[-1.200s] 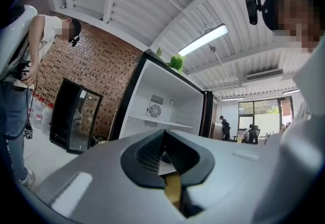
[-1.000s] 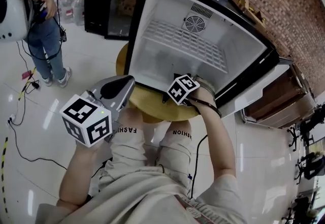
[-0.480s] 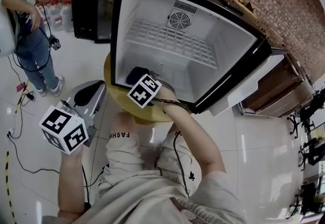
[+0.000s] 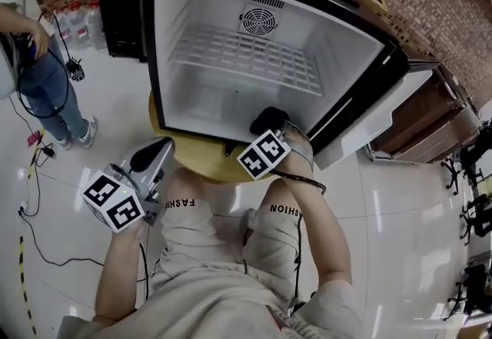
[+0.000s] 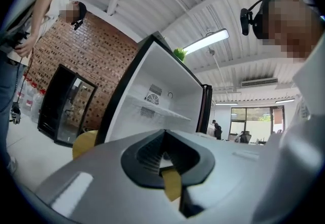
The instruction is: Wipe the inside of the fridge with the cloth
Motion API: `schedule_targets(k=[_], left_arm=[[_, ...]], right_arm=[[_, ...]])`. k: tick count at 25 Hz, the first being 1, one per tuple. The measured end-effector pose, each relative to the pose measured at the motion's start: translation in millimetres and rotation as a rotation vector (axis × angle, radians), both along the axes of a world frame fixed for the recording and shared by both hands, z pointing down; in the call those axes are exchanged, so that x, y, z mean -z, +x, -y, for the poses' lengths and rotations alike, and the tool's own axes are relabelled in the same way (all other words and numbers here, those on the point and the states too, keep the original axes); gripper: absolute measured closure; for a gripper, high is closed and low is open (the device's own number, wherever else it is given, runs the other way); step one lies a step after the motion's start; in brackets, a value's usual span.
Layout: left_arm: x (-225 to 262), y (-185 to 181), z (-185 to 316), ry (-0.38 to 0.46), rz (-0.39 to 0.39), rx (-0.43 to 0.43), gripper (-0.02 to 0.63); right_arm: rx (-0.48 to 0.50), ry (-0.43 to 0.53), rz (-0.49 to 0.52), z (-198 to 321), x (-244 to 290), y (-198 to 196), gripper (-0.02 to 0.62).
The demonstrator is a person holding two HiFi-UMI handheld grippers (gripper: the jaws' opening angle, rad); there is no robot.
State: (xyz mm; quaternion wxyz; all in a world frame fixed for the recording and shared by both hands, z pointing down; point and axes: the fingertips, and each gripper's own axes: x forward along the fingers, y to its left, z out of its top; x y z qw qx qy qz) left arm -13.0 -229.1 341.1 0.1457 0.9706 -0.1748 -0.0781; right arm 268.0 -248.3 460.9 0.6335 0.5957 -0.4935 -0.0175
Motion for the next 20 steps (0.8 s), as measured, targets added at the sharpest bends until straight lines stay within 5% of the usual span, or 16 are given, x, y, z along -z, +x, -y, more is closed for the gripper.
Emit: schedule_targets(k=[4,9,13,16,20], left_arm=[[-10,28,-20,0.044,0.066,-0.111,0.604],[-1,81,-74,0.168,0.127,-0.315,0.475],[3,118,-124,0.169,0.16,-0.538,0.336],[1,136,-160,0.086,0.175,-0.701,0.337],[-4,159,-176,0.047,0.189,-0.74,0.347]], right_arm=[[0.251,0.268,0.207,-34,49,-48,0.472],[0.675,0.333,0.358,-110,92,-117,0.471],[0.919,0.346,0.276,-165,114,-149,0.469],[0.962,0.32,0.113,-183,113,-151,0.466],[0.968,0.315,0.02,-194,107,-138,0.451]])
